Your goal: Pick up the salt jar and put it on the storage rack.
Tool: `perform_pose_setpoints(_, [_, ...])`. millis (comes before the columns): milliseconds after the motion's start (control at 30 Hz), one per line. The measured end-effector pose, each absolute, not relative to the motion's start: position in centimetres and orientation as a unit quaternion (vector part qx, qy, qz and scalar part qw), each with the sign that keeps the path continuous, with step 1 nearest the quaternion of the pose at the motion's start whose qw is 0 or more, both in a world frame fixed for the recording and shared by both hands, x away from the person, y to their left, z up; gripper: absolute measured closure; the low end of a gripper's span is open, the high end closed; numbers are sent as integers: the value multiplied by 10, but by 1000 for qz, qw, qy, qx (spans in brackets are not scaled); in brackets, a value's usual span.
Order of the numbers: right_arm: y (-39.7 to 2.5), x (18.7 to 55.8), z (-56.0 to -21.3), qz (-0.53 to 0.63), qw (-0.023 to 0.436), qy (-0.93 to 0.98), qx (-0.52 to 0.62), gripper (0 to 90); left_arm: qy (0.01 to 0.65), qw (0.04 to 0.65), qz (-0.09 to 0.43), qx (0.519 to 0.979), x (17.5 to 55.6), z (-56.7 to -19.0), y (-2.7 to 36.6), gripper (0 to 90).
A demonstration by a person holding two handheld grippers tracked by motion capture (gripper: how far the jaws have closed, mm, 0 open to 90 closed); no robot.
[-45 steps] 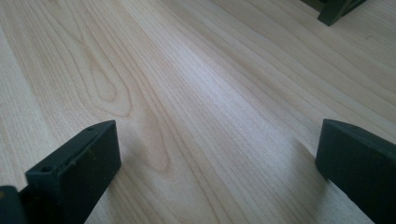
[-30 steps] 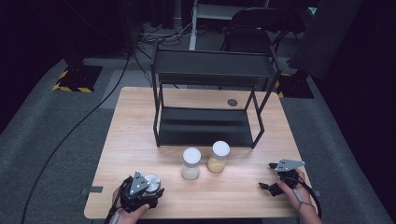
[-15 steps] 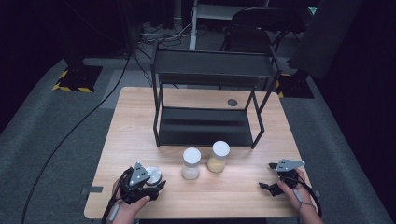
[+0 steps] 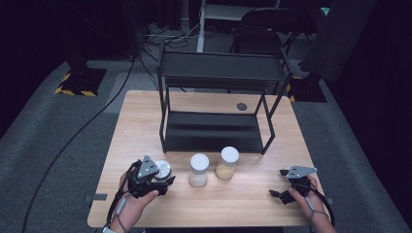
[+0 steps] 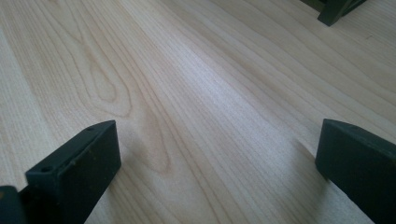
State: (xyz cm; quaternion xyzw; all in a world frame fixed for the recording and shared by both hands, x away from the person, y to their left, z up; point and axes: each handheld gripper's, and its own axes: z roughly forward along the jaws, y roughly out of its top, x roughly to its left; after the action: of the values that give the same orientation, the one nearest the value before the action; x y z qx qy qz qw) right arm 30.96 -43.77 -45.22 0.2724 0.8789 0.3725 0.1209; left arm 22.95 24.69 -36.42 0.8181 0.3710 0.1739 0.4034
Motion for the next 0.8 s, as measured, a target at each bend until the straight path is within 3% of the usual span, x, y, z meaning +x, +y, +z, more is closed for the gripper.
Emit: perform_pose_setpoints(800, [-438, 310, -452, 372, 121, 879, 272, 0, 346, 398, 181, 830, 288, -335, 230, 305])
